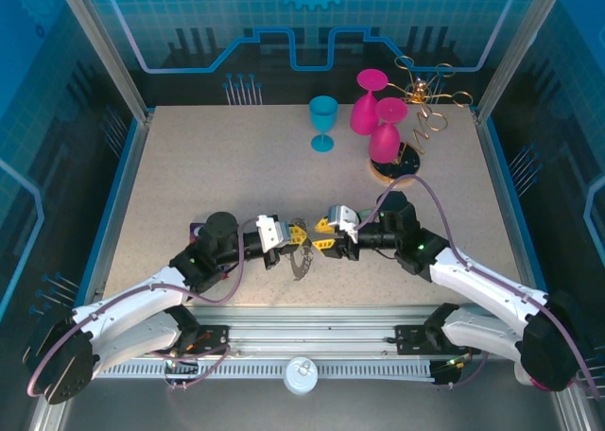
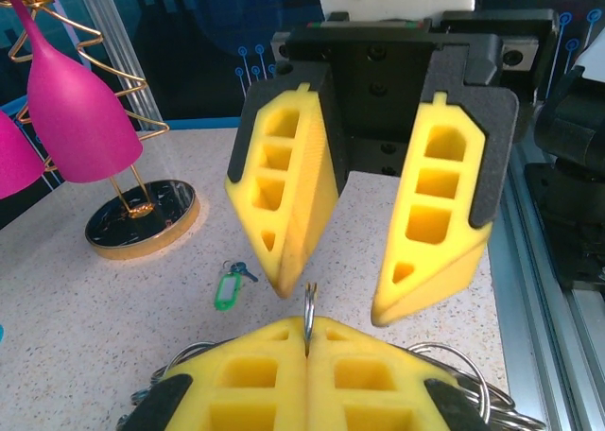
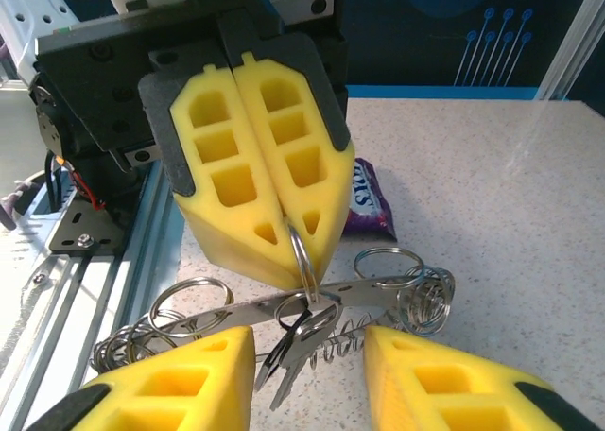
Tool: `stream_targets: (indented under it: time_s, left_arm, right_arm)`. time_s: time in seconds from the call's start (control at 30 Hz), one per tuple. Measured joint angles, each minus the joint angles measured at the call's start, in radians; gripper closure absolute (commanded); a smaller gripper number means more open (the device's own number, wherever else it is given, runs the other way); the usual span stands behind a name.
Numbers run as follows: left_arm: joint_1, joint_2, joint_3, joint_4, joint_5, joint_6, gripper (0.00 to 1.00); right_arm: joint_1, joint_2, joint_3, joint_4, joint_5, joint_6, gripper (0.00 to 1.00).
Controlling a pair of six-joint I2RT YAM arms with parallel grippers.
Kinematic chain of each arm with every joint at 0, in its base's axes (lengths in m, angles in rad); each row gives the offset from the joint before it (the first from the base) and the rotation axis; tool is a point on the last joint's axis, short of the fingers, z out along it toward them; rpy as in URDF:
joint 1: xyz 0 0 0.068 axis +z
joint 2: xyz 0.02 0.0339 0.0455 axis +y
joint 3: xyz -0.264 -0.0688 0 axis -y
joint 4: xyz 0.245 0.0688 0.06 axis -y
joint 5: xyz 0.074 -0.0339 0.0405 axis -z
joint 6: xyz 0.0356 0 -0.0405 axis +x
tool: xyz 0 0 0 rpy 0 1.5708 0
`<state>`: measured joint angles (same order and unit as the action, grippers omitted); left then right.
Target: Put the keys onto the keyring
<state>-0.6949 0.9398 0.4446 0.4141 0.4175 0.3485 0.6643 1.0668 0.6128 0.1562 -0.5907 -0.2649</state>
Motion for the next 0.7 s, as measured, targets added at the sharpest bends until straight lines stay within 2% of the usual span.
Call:
stream_targets:
  time_s: [0.2, 0.47, 0.7]
  left_arm:
    - [0.0, 0.003, -0.002, 0.047, 0.007, -0.011, 1.0]
    - [0.0, 0.011, -0.01, 0.126, 0.01, -0.058, 1.0]
    - [0.018, 0.021, -0.037, 0.218, 0.017, -0.138, 1.0]
  right_arm:
    - [0.009, 0.058, -0.001, 0.038, -0.01, 0.026, 0.6]
    - [0.023, 0.08, -0.005, 0.061, 0.028, 0.036, 0.83]
    - [0.024, 0.07, -0.005, 0.063, 0.052, 0.021, 0.95]
